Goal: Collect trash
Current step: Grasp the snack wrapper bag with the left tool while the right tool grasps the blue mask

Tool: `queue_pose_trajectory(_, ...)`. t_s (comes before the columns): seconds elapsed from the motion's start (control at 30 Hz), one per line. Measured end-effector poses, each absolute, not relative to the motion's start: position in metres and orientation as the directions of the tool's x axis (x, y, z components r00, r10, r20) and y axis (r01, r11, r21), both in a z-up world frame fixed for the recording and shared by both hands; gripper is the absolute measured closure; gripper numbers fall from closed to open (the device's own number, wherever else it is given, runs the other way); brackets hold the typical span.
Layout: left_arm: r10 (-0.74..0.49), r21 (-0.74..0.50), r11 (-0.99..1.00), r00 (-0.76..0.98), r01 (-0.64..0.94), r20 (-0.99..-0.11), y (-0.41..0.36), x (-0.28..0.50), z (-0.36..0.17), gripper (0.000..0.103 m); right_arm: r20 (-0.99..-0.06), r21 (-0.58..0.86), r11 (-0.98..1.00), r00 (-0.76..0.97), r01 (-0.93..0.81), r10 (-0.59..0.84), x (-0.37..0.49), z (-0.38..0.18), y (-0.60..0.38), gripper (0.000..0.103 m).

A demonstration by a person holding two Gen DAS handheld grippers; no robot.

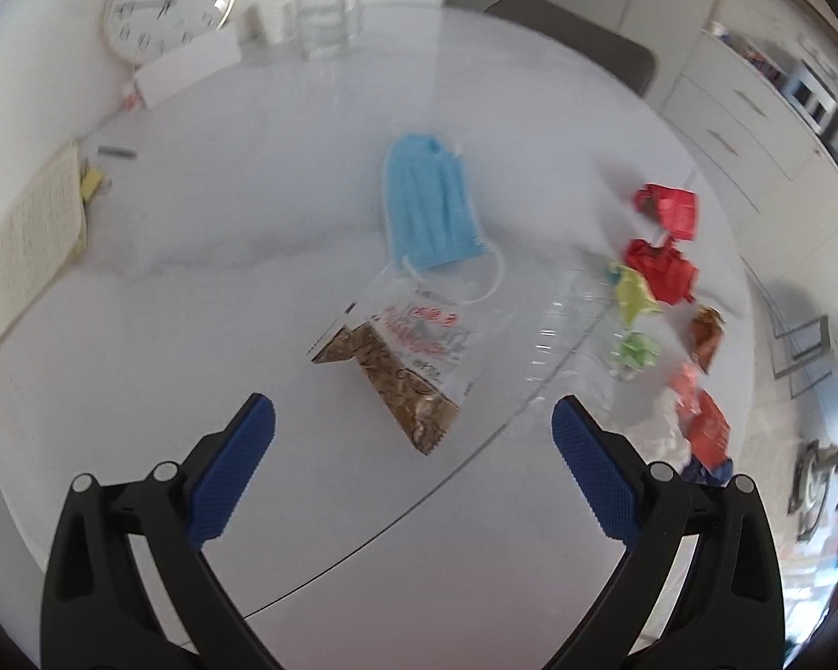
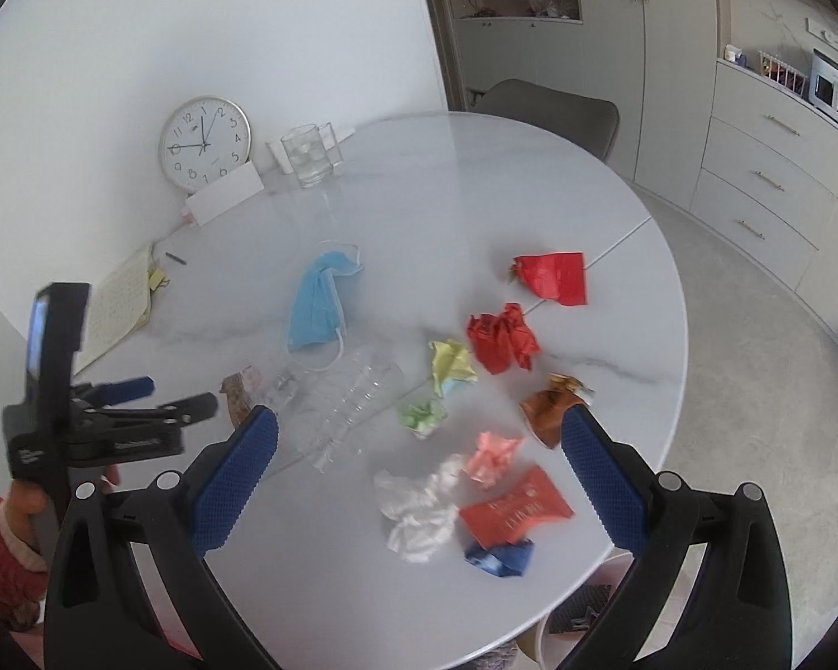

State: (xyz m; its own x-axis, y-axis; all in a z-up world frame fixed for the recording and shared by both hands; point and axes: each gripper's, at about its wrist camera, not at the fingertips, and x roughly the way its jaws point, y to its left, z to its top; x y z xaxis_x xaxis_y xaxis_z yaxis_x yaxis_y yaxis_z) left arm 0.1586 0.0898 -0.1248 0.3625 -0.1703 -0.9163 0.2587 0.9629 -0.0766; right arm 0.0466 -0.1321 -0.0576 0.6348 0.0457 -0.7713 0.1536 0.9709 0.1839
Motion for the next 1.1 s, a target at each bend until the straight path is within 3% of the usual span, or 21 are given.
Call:
queue_pose_trajectory(0.2, -0.15, -0.14, 0.989, 0.269, 0.058, -0.951, 0.085, 0.206, -0.165, 0.008, -0.79, 0.185, 0.974, 0.609, 0.132, 0.068, 0.08, -0.065, -0.122, 0.002)
queue_pose_trajectory(0.57, -0.078, -0.099, 0.984, 0.148, -0.147, -0.986, 0.072, 0.247, -0.209, 0.008, -0.81, 0.186, 0.982, 0.571, 0.033, 0.135, 0.147, -0.079, -0.113, 0.002)
queue_pose_trajectory(0.93, -0.154, -0.168, 0.977, 0.109, -0.134, -0.982, 0.1, 0.235, -0.215, 0.037, -0.826, 0.235, 0.971, 0.519, -0.037, 0.219, 0.2, -0.101, -0.108, 0.002)
queue_pose_trajectory(1.03, -0.16, -0.173, 0.979, 0.119, -0.108, -0.98, 0.111, 0.229, -0.212, 0.051, -0.83, 0.26, 0.964, 0.496, -0.061, 0.256, 0.218, -0.109, -0.1, 0.002)
queue_pose_trajectory(1.1, -0.173, -0.184, 0.979, 0.123, -0.087, -0.977, 0.123, 0.221, -0.21, 0.055, -0.84, 0.272, 0.959, 0.467, -0.075, 0.275, 0.234, -0.118, -0.092, 0.002)
